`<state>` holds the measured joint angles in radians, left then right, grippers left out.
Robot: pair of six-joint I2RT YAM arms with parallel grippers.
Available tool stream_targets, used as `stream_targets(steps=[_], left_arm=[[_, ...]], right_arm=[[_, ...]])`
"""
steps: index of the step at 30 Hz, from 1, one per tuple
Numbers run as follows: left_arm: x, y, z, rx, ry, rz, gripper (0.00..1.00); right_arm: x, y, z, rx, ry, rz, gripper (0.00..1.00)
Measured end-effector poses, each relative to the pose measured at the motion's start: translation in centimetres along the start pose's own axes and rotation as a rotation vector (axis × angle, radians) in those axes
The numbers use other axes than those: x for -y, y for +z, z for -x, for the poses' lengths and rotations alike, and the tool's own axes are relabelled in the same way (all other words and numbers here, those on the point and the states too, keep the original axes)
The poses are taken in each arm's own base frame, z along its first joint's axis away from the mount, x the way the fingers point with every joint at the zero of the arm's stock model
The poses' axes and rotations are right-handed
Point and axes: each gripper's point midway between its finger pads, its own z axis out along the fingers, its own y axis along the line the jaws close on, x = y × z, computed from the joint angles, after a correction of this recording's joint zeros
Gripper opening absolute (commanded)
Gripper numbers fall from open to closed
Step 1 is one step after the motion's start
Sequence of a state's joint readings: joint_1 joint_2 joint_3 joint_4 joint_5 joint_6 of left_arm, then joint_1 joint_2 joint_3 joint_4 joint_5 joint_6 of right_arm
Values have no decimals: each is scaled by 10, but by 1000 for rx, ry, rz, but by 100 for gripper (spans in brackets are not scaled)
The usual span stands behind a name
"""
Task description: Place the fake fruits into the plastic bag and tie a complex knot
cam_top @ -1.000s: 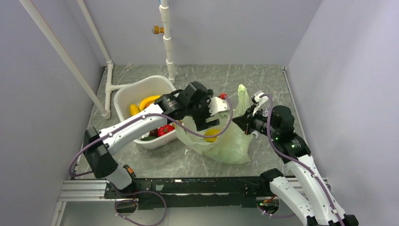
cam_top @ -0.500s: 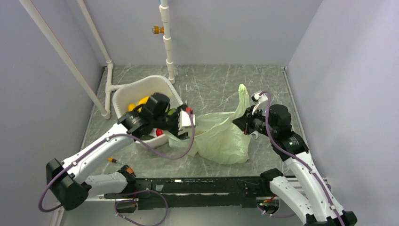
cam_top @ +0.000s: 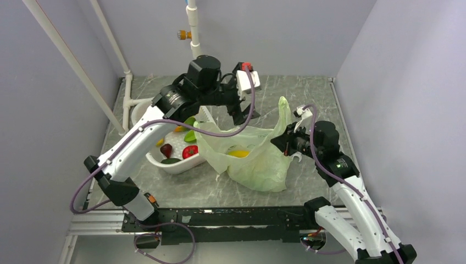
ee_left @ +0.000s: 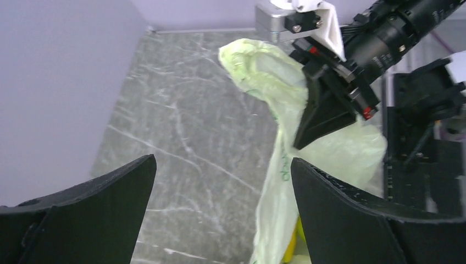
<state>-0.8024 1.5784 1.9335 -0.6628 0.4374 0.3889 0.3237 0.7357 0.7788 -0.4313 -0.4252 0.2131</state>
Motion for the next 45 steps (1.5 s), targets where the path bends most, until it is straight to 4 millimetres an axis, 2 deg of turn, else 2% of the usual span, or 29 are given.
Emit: stream_targets(steps=[2, 4, 6, 8, 11, 14, 17, 20, 21, 24, 25, 27, 30, 33, 36, 42, 45], left_arm=[[11, 11, 0, -12, -38, -47, 98], [17, 25, -10, -51, -96, -89, 95], [21, 44, -29, -110, -169, -135, 92], [33, 59, -58, -185, -260, -194, 92], [65, 59, -99, -300, -400, -303, 90], [89, 56, -107, -341, -457, -377, 86], [109, 53, -106, -356, -462, -418, 87], [124, 48, -102, -361, -463, -445, 85], [127, 47, -102, -364, -461, -450, 77], [134, 41, -108, -382, -450, -442, 30], [134, 39, -113, -391, -430, -432, 19], [132, 36, -130, -401, -369, -391, 2], [131, 29, -159, -392, -249, -317, 0], [131, 29, -174, -339, -89, -261, 0], [134, 38, -187, -323, 7, -236, 0], [144, 54, -251, -396, 65, -221, 0], [149, 59, -266, -417, 62, -231, 0]], right_arm=[[-1, -1, 1, 5, -3, 4, 0], [-2, -3, 2, 12, -6, 5, 0], [-2, -3, 2, 14, -8, 5, 0], [-2, -3, 2, 14, -9, 5, 0], [-2, -2, 4, 19, -12, 5, 0], [-1, 0, 6, 22, -12, 5, 0], [1, 4, 6, 20, -7, 0, 0], [4, 7, 5, 11, 4, -7, 0], [4, 8, 4, 9, 6, -9, 0], [7, 10, 4, 8, 15, -24, 0], [8, 10, 4, 7, 16, -26, 0], [10, 10, 4, 7, 22, -35, 0], [13, 13, 2, -8, 50, -28, 0], [14, 22, -8, -43, 83, 6, 0], [24, 36, -28, -96, 130, 14, 0], [44, 68, -74, -242, 239, 18, 0], [50, 76, -92, -298, 275, 19, 0]])
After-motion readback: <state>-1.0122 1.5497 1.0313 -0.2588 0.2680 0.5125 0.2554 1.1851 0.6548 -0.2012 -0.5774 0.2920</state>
